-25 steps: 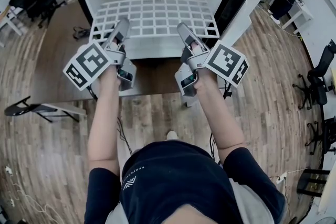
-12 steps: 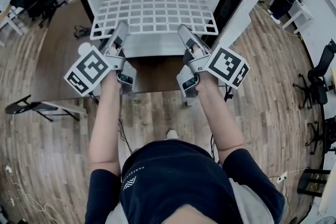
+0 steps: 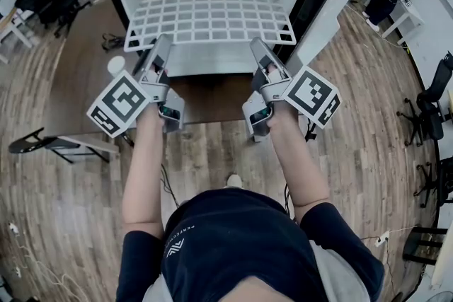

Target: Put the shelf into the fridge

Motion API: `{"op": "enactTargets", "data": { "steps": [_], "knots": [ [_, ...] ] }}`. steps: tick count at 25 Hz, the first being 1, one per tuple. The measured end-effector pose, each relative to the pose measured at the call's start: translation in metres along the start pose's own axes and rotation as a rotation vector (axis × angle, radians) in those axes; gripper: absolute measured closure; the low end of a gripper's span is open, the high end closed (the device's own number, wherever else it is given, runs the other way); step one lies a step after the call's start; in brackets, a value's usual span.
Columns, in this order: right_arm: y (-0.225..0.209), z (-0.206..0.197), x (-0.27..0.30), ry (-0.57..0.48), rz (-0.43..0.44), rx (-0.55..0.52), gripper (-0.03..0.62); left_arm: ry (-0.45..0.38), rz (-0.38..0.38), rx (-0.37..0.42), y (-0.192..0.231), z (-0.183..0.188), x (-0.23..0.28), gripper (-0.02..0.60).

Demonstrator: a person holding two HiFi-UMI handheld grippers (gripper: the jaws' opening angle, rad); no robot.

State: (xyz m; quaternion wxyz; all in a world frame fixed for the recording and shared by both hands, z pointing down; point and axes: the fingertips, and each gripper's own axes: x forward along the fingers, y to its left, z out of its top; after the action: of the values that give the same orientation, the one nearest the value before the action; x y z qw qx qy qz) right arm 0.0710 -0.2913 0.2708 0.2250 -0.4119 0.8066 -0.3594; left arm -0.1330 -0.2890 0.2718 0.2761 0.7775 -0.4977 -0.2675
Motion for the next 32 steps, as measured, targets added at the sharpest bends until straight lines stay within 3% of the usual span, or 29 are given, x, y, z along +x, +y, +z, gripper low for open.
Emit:
{"op": "enactTargets", "data": {
  "steps": [11, 27, 32],
  "knots": [
    [0.014, 0.01, 0.007, -0.022, 0.035, -0.029, 0.516, -0.003, -0.015, 0.056, -0.004, 0.021, 0.002, 0.445],
    [0.001, 0.006, 0.012, -0.019, 0.032, 0.003, 0.517, -0.007, -0.016, 0.009, 0.005, 0.012, 0.007, 0.451],
    [0.0, 0.012, 0.022, -0.025, 0.039, -0.002, 0.517, -0.004, -0.011, 0.027, 0.008, 0.017, 0.017, 0.448]
  ]
}}
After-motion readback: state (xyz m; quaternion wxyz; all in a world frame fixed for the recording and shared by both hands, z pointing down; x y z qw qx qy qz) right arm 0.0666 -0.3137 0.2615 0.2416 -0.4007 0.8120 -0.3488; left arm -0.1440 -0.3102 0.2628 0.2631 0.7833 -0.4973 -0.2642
